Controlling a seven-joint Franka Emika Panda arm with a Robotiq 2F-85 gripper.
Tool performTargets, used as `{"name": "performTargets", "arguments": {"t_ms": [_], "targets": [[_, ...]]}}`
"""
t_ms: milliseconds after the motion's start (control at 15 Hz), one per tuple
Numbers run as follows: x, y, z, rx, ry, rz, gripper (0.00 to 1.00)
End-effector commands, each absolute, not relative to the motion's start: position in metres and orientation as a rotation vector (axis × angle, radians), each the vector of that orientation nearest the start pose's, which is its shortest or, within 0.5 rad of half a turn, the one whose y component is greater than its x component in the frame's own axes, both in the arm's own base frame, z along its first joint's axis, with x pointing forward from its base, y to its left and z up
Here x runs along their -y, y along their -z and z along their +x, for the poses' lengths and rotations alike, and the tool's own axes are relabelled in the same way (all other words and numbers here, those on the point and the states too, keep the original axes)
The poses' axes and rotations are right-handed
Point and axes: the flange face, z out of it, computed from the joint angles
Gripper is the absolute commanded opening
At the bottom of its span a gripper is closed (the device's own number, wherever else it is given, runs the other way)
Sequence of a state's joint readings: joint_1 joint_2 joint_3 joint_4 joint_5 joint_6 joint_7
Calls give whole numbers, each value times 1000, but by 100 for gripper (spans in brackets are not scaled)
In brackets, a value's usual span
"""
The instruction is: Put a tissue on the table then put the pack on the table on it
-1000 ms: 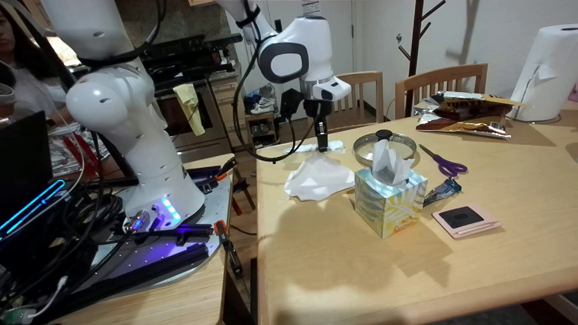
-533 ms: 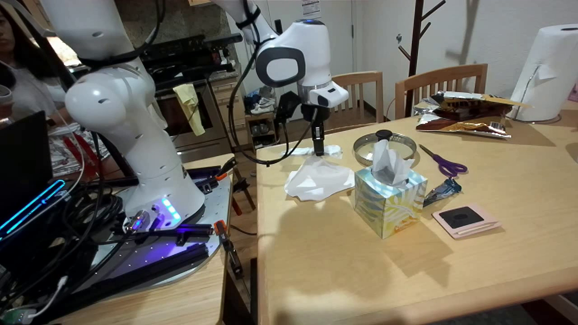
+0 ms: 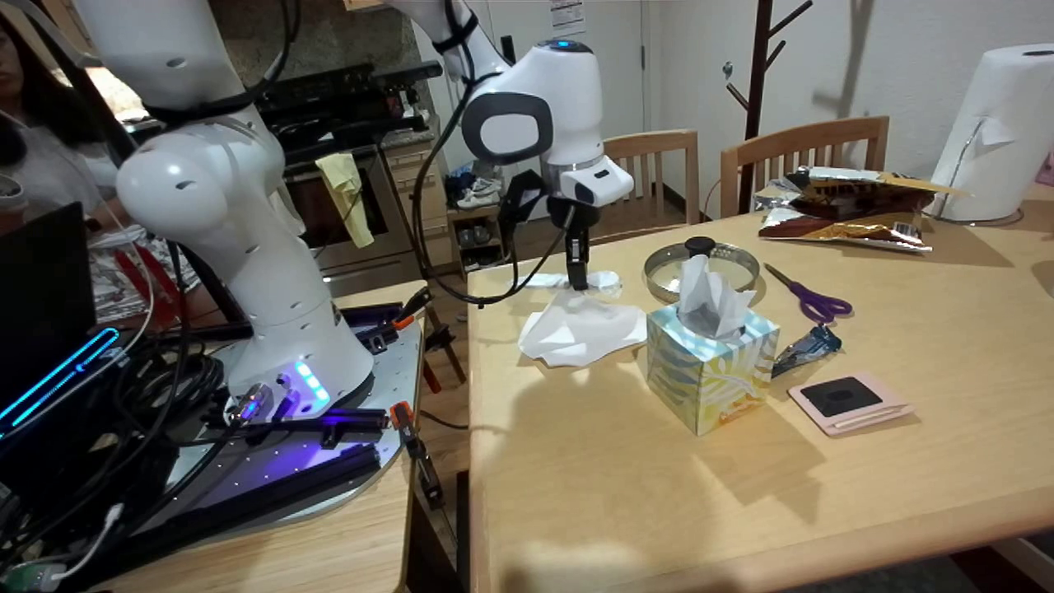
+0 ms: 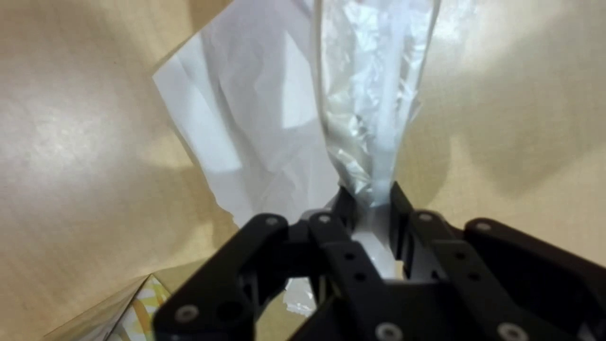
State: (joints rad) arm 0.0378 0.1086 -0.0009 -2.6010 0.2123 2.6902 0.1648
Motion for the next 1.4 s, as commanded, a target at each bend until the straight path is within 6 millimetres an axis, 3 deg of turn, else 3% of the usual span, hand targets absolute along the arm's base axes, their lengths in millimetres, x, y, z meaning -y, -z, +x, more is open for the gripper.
{"name": "performTargets", "arguments": {"t_ms": [0, 733, 1333], "targets": [[-1, -205, 428, -444, -55, -3021, 5], [-11, -162, 423, -44, -32, -3083, 5], [-13, -124, 419, 268, 133, -3087, 5]]}}
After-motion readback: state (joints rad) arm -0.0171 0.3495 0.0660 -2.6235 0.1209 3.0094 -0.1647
